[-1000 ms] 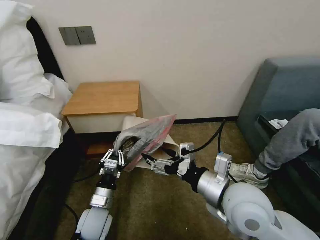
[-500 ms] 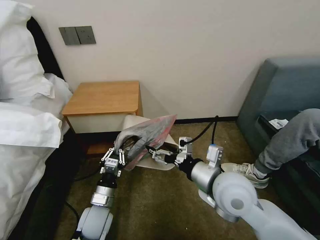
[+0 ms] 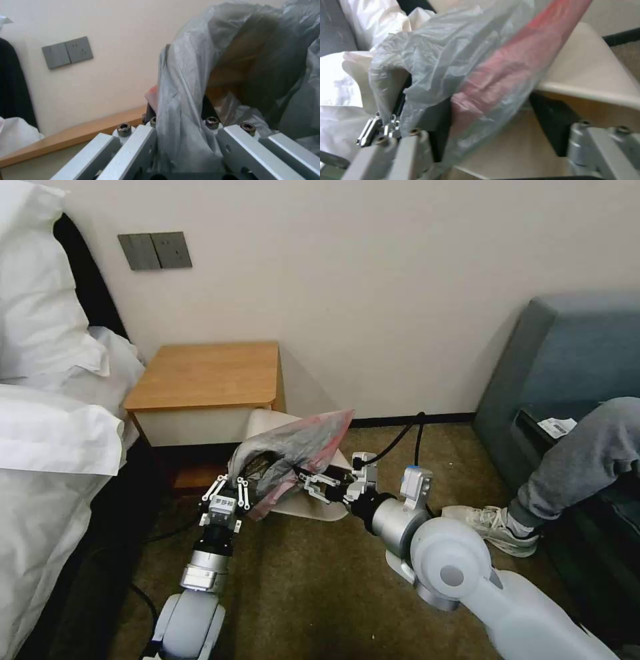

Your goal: Pick up the garbage bag from the table and place it over the trash can.

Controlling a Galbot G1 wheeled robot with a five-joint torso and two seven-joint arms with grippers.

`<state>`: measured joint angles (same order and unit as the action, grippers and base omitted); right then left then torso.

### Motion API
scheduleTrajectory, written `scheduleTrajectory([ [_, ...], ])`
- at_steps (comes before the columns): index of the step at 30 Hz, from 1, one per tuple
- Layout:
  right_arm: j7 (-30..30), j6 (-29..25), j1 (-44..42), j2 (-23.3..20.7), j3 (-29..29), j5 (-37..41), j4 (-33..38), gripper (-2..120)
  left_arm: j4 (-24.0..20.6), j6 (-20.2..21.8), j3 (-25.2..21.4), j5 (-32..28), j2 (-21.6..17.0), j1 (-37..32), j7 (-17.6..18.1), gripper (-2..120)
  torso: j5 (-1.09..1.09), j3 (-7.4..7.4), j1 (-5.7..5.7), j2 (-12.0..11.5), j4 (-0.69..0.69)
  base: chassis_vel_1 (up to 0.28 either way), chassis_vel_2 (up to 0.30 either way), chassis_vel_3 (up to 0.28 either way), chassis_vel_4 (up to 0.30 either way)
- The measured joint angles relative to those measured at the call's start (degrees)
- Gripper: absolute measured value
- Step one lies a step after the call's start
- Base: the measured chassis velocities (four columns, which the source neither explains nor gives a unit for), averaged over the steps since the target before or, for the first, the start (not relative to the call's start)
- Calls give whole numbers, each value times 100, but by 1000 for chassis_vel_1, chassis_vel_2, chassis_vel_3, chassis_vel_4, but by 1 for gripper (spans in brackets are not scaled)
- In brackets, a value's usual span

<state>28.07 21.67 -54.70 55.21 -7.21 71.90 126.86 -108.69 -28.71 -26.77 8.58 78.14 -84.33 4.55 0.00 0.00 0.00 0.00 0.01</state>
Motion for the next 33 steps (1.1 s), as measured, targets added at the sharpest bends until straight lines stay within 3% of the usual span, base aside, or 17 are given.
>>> scheduleTrajectory([
  [16, -169, -22, -158, -167, 196, -194, 145, 0, 0, 25, -9, -113, 30, 36, 32, 7, 0, 0, 0, 0, 0, 0, 0, 0, 0],
  [33, -194, 80, -411, -346, 537, -187, 578, 0, -37, 318, 41, -326, 100, 161, 621, 7, 0, 0, 0, 0, -1, 0, 0, 0, 0],
])
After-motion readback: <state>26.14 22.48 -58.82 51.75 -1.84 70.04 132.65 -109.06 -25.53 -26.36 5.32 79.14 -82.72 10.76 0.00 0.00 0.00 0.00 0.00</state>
